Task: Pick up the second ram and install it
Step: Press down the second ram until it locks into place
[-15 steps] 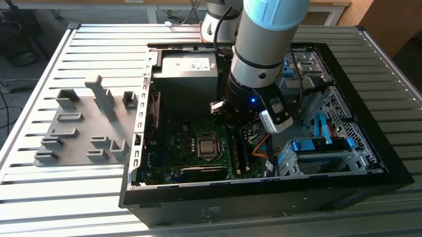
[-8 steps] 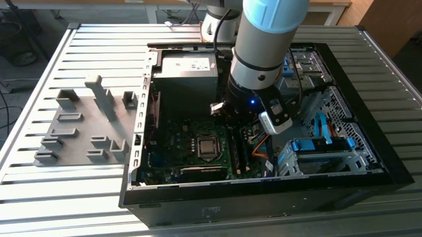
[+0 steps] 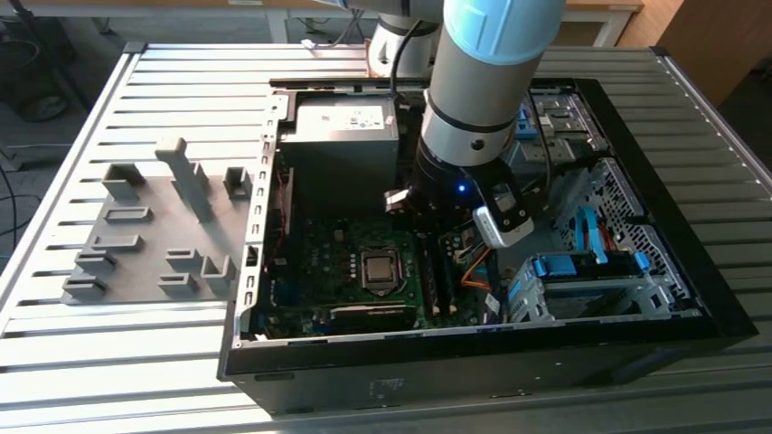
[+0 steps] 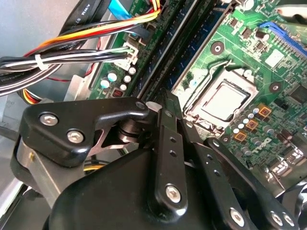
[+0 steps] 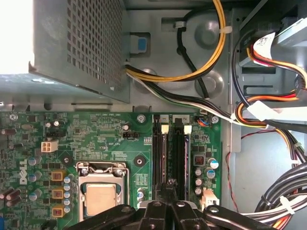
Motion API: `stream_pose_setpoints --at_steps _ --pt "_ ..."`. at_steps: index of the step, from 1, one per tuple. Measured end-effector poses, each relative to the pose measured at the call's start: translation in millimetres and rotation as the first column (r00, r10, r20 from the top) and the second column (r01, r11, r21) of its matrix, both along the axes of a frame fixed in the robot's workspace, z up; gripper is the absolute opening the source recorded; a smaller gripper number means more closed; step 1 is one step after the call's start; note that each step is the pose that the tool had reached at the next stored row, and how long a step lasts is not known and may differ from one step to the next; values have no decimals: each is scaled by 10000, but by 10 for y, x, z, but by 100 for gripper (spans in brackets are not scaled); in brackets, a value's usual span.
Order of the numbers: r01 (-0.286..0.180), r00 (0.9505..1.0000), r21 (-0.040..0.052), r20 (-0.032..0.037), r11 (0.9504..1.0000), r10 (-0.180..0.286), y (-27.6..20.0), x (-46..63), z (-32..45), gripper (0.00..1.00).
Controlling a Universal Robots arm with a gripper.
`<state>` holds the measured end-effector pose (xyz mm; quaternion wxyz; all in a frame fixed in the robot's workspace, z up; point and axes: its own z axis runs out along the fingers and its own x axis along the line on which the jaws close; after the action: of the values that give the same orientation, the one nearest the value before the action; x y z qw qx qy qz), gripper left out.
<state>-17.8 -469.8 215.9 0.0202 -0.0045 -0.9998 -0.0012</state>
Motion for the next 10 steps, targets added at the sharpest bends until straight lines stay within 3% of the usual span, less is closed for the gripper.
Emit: stream_pose_setpoints --at_steps 5,10 --pt "0 10000 37 9 10000 0 5 1 29 11" --pt "0 10000 9 -9 10000 0 1 0 183 11"
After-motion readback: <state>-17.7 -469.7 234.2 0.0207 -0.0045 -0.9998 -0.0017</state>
